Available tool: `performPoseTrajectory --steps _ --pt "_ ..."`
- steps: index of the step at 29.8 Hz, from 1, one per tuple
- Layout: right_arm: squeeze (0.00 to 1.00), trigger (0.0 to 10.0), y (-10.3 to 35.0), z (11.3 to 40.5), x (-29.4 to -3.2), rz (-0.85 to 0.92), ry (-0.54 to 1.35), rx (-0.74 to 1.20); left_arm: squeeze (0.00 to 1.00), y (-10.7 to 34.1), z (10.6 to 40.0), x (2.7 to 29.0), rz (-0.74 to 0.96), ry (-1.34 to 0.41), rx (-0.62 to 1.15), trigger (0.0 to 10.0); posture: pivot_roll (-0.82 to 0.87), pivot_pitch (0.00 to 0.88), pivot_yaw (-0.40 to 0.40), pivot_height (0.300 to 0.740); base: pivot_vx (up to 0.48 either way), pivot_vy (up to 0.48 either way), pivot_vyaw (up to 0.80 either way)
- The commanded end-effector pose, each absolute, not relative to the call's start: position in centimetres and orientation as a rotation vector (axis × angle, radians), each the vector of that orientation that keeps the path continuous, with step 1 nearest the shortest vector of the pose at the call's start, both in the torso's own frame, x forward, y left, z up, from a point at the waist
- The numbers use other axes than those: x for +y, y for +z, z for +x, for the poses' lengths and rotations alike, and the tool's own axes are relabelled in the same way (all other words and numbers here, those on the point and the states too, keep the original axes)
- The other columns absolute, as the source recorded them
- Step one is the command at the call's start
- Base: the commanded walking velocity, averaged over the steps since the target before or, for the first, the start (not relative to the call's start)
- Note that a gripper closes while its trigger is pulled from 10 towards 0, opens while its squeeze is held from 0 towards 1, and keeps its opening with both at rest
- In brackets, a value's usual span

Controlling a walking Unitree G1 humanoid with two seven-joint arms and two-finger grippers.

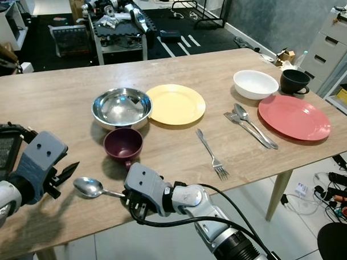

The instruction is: Setting the table

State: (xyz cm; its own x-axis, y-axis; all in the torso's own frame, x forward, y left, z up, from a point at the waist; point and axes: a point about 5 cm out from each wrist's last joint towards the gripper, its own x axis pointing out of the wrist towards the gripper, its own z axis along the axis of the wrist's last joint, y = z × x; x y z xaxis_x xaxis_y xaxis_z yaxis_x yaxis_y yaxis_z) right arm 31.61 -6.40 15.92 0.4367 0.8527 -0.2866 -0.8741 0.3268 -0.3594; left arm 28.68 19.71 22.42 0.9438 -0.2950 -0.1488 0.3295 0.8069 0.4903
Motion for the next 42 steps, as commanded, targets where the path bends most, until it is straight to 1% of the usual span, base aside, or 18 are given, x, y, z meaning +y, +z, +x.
performPoseTrajectory --steps 1,2,3,5,6,7,10,14,20,23,24,25,31,37,42 --pt "0.00 0.0 17.5 30.6 -6.5 -0.338 1.190 -0.076 0.00 22.0 28.5 19.6 0.532 -0.336 0.082 10.0 0.14 0.187 0.048 0.740 0.000 0.000 0.00" --pt "0.00 0.0 17.5 30.6 -6.5 -0.338 1.190 -0.076 0.00 22.0 28.5 19.6 0.532 -0.336 0.082 10.0 0.14 0.187 0.048 0.740 0.000 0.000 0.00" --pt "0.00 0.0 18.6 30.2 -6.5 -0.278 1.216 -0.134 0.00 22.0 28.5 19.5 0.531 -0.338 0.082 10.0 0.14 0.189 0.051 0.740 0.000 0.000 0.00" --pt "0.00 0.0 19.9 29.7 -6.4 -0.214 1.247 -0.182 0.00 22.0 28.5 19.5 0.530 -0.339 0.083 10.0 0.14 0.191 0.053 0.740 0.000 0.000 0.00" --pt "0.00 3.5 20.7 29.3 -6.5 -0.192 1.269 -0.207 0.00 22.0 28.5 19.4 0.530 -0.340 0.082 10.0 0.14 0.191 0.053 0.740 0.000 0.000 0.00" --pt "0.00 10.0 21.3 29.1 -6.5 -0.176 1.286 -0.229 0.00 22.0 28.6 19.4 0.530 -0.342 0.082 10.0 0.14 0.191 0.055 0.740 0.000 0.000 0.00" --pt "0.00 10.0 22.2 28.7 -6.7 -0.157 1.303 -0.260 0.00 22.0 28.6 19.4 0.531 -0.345 0.081 10.0 0.14 0.191 0.057 0.740 0.000 0.000 0.00" --pt "0.00 10.0 23.1 29.0 -7.0 -0.155 1.274 -0.297 0.00 22.0 28.6 19.3 0.531 -0.347 0.079 10.0 0.14 0.190 0.059 0.740 0.000 0.000 0.00" --pt "0.00 10.0 21.3 28.7 -6.6 -0.288 1.287 -0.250 0.00 22.0 28.7 19.3 0.531 -0.345 0.077 10.0 0.14 0.191 0.059 0.740 0.000 0.000 0.00" --pt "0.00 10.0 20.9 28.4 -6.4 -0.315 1.300 -0.241 0.00 22.0 28.7 19.3 0.530 -0.345 0.077 10.0 0.14 0.191 0.059 0.740 0.000 0.000 0.00" --pt "0.71 10.0 20.6 28.2 -6.1 -0.332 1.307 -0.237 0.00 22.0 28.6 19.3 0.531 -0.346 0.078 10.0 0.14 0.192 0.060 0.740 0.000 0.000 0.00" --pt "1.00 10.0 20.2 27.9 -5.8 -0.364 1.324 -0.228 0.00 22.0 28.6 19.3 0.531 -0.347 0.079 10.0 0.14 0.192 0.060 0.740 0.000 0.000 0.00" --pt "1.00 10.0 19.2 27.9 -4.7 -0.434 1.353 -0.191 0.00 21.7 28.5 19.4 0.532 -0.351 0.089 10.0 0.14 0.193 0.060 0.740 0.000 0.000 0.00" --pt "1.00 10.0 17.7 28.0 -2.6 -0.486 1.440 -0.100 0.00 21.3 28.3 19.6 0.534 -0.360 0.109 10.0 0.15 0.205 0.059 0.740 0.000 0.000 0.00" --pt "1.00 10.0 16.9 28.1 -1.8 -0.536 1.469 -0.067 0.00 21.4 28.2 19.8 0.536 -0.360 0.114 10.0 0.15 0.210 0.058 0.740 0.000 0.000 0.00"
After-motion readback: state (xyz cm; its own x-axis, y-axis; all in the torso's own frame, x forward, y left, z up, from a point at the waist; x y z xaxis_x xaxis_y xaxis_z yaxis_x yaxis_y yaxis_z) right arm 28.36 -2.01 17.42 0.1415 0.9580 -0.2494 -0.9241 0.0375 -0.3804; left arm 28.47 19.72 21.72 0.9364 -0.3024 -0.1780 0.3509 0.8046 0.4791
